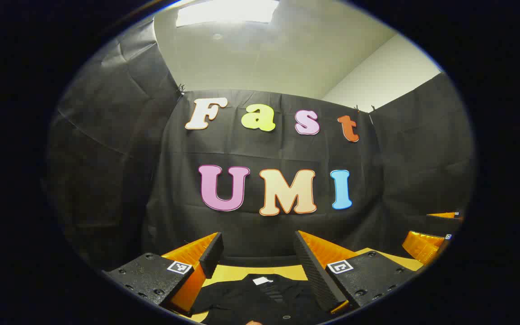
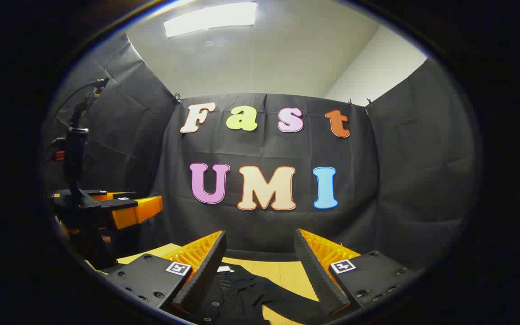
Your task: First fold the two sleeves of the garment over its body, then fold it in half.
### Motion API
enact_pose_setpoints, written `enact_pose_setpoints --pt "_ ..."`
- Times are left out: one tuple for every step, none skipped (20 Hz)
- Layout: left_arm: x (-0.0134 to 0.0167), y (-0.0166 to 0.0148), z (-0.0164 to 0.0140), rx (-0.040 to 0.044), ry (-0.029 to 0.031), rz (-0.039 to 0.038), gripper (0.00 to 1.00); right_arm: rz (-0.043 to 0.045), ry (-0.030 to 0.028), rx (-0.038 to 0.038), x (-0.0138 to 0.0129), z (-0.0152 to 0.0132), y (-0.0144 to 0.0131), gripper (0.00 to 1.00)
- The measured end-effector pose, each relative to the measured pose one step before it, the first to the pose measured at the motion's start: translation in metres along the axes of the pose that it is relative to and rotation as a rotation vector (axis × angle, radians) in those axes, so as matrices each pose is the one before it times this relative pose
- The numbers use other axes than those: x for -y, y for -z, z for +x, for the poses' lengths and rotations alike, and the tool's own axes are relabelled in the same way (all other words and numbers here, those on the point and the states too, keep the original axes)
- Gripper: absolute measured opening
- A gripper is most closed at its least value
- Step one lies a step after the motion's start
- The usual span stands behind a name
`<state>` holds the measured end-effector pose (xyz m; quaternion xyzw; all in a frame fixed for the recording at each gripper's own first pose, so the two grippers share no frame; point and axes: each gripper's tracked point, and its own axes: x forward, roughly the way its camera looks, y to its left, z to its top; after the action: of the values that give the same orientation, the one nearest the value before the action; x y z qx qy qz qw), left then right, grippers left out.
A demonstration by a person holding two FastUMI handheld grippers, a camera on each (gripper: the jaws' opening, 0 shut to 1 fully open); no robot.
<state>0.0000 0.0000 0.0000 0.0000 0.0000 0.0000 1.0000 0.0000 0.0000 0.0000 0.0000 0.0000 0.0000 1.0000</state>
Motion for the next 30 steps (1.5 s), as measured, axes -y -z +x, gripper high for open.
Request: enact_pose_setpoints --pt "-0.00153 -0.0004 -0.00015 0.00096 -0.00452 0.00122 0.92 0.00471 -0.00099 0.00594 -0.00006 0.00047 -0.00161 0.96" --pt "-0.00181 -0.00134 -0.00113 0.00281 -0.00611 0.00284 0.93 0.00418 -0.00093 0.0061 -0.00012 -0.00024 -0.00173 0.96" --pt "-0.00315 -0.00119 -0.00075 0.00499 -0.00823 0.00447 0.92 0.00348 -0.00171 0.00686 -0.00048 -0.00055 -0.00119 0.95" --pt "-0.00177 -0.00303 -0.00134 0.00681 -0.0048 0.00266 0.92 0.0023 -0.00253 0.00664 -0.00107 -0.00035 -0.00187 0.96" --pt "-0.00007 -0.0003 -0.0006 0.00455 -0.0028 0.00302 0.93 0.00126 -0.00187 0.00413 -0.00103 0.0 -0.00065 0.96" --pt "-0.00069 -0.00086 -0.00068 0.00172 -0.00151 0.0035 0.92 0.00036 -0.00175 0.00119 -0.00042 0.00055 0.00016 0.96" --pt "-0.00096 0.00017 -0.00133 0.00127 -0.00201 0.00152 0.92 0.00041 -0.00248 0.00004 -0.00139 0.00075 -0.00003 0.96" --pt "-0.00153 -0.00062 -0.00122 0.00091 -0.00241 0.00057 0.92 0.00088 -0.00449 0.00083 -0.00092 0.00028 0.00028 0.96" --pt "-0.00092 0.00031 -0.00097 -0.00127 -0.00328 0.00125 0.92 0.002 -0.00784 0.0 -0.0024 0.00018 -0.0006 0.96" --pt "-0.0024 0.00029 -0.00058 -0.00227 -0.00509 0.00224 0.92 0.00083 -0.00576 -0.00091 -0.00188 -0.00053 0.00072 0.96" --pt "-0.00292 0.00031 -0.00065 -0.00129 -0.00483 0.00199 0.92 -0.0008 -0.00515 0.00056 -0.0005 0.00036 0.0004 0.95" --pt "-0.00176 -0.00042 -0.00098 -0.00013 -0.00381 0.0003 0.92 -0.00072 -0.00488 0.00047 -0.00051 0.00039 0.00077 0.96" --pt "-0.0025 0.00056 -0.00043 -0.00001 -0.00716 0.00078 0.93 0.00119 -0.00235 -0.00008 -0.00048 0.0017 -0.00105 0.96" --pt "-0.00293 0.00067 -0.00021 -0.00147 -0.00568 0.00247 0.92 0.00257 -0.00229 -0.00172 -0.00021 0.00165 0.00005 0.96" --pt "-0.00174 0.00052 -0.00104 -0.00103 -0.00558 0.00241 0.92 0.00584 -0.00379 0.0016 -0.00091 0.00009 -0.00005 0.96" --pt "-0.00204 -0.00033 -0.00009 -0.00075 -0.00439 0.00108 0.92 0.00499 -0.00386 0.00091 -0.00207 0.00118 -0.00025 0.96" --pt "-0.00189 0.00086 -0.00114 -0.00173 -0.00483 0.00176 0.93 0.00175 -0.00128 0.00345 -0.00064 0.00066 -0.00109 0.96" --pt "-0.0019 0.00019 -0.00025 0.00013 -0.00484 0.00065 0.92 -0.00216 0.00068 0.00023 0.00001 0.00044 -0.00008 0.96" --pt "-0.00084 0.00034 0.00097 -0.00067 -0.00367 0.00016 0.92 -0.00307 -0.00076 -0.00129 -0.00069 0.00016 0.00112 0.96" --pt "-0.00158 0.00001 0.00019 -0.00117 -0.0034 0.00096 0.92 -0.00285 -0.0001 -0.00257 0.00012 0.00066 0.00207 0.96" --pt "-0.00033 0.00067 -0.00134 -0.00117 -0.00008 0.00179 0.92 -0.00137 -0.0038 -0.00376 -0.00086 0.00067 0.00136 0.96" --pt "-0.00052 -0.00082 -0.00019 -0.00047 -0.00152 0.00368 0.92 0.00084 -0.00592 -0.00551 -0.00202 0.00127 0.00305 0.96" --pt "-0.00225 -0.00029 -0.00049 0.00158 -0.00283 0.00486 0.92 0.00156 -0.00438 -0.00774 -0.0006 0.00036 0.00208 0.96" --pt "-0.00114 -0.00134 -0.00081 0.00497 -0.00448 0.00434 0.92 0.00083 -0.00396 -0.00653 0.00113 0.00019 0.00264 0.95" --pt "-0.00047 -0.00127 -0.00028 0.00259 -0.00267 0.00407 0.93 -0.00173 -0.00139 -0.00551 0.00209 0.00102 0.00203 0.95" --pt "-0.00087 0.0001 0.00081 0.00061 -0.00404 0.00456 0.92 -0.00491 0.00585 -0.00302 0.00495 0.00093 0.00095 0.96" --pt "-0.0002 -0.00087 0.0002 0.00071 -0.00133 0.00172 0.92 -0.00714 0.00641 -0.00252 0.0068 0.00119 0.00028 0.96" --pt "0.00033 -0.00013 -0.0006 -0.00008 -0.00322 0.00102 0.92 -0.00747 0.00954 -0.00499 0.00763 0.00262 0.00252 0.97" --pt "0.00053 0.00012 -0.0002 -0.00126 -0.0037 0.00035 0.92 -0.01116 0.01488 -0.0126 0.01057 0.0026 0.00373 0.98" --pt "0.00008 0.00016 -0.00049 -0.00176 -0.00371 0.00016 0.92 -0.01203 0.01376 -0.01753 0.01218 0.00261 0.00754 0.98"
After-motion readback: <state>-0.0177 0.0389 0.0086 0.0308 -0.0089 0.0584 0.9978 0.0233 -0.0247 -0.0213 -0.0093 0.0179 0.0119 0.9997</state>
